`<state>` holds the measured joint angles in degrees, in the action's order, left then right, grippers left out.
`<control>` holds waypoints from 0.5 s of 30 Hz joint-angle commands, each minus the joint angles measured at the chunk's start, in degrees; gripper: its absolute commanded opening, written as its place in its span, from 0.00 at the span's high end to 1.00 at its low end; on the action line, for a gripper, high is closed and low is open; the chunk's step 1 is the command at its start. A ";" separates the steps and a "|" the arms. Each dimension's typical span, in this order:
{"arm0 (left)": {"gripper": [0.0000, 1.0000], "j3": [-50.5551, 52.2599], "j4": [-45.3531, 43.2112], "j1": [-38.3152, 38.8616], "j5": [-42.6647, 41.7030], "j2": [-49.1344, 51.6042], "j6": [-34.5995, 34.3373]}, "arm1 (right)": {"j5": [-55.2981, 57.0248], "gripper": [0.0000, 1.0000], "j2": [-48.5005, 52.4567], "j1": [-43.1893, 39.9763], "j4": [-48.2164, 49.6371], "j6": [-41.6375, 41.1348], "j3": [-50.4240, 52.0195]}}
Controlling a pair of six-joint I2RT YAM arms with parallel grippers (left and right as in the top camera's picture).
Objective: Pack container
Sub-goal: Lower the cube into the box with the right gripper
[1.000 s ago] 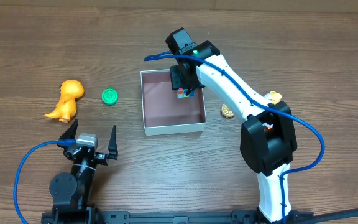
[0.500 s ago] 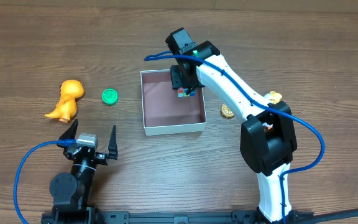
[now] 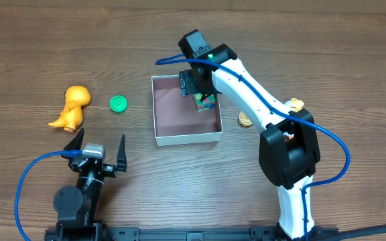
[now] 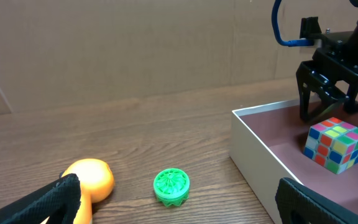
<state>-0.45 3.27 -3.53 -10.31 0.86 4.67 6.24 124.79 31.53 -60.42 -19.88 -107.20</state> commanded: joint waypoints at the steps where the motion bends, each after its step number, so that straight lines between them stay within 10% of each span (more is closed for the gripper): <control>1: 0.00 0.20 -0.02 -0.44 0.17 -0.55 0.50 | 0.66 0.16 -0.59 -0.09 0.28 -0.31 -0.07; 6: 0.00 0.20 -0.02 -0.44 0.17 -0.55 0.50 | 0.59 0.24 -0.59 -0.09 -2.01 -0.28 -3.15; 11: 0.00 0.20 -0.02 -0.42 0.17 -0.55 0.50 | -0.48 0.75 -0.59 0.04 -5.57 -0.07 -7.28; 15: 0.00 0.20 -0.02 -0.44 0.17 -0.55 0.50 | -2.58 0.88 -0.59 0.07 -8.35 0.13 -7.91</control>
<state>-0.45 3.27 -3.53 -10.31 0.86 4.67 5.50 124.79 31.53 -67.24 -19.77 -113.27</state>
